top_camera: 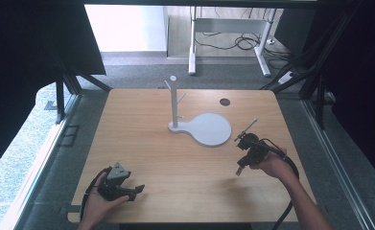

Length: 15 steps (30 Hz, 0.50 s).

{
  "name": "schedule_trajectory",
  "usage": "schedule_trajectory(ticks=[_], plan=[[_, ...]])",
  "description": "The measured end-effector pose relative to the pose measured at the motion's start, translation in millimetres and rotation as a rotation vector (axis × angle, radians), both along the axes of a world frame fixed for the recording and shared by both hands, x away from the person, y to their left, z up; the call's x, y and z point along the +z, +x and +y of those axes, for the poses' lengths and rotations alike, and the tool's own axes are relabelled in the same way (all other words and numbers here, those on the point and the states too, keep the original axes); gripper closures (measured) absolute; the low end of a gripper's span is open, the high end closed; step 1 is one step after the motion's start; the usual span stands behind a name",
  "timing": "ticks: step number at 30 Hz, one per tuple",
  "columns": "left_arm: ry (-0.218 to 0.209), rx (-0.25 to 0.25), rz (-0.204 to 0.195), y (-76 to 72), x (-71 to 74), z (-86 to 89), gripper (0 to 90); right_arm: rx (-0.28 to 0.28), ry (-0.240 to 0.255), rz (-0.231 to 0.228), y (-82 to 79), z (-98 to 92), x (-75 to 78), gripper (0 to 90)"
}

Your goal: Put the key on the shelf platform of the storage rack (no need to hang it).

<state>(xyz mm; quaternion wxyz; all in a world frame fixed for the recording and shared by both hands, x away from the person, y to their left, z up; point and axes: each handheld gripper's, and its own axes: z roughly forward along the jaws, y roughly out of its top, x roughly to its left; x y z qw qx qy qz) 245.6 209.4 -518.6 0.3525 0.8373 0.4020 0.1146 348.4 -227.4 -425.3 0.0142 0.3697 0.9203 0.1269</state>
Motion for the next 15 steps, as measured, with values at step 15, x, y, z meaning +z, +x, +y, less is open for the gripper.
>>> schedule_trajectory(ticks=[15], plan=[[0.005,-0.002,0.003,0.1,-0.3,-0.3,24.5,-0.012,0.01,-0.021,10.8,-0.2,10.5,90.0]])
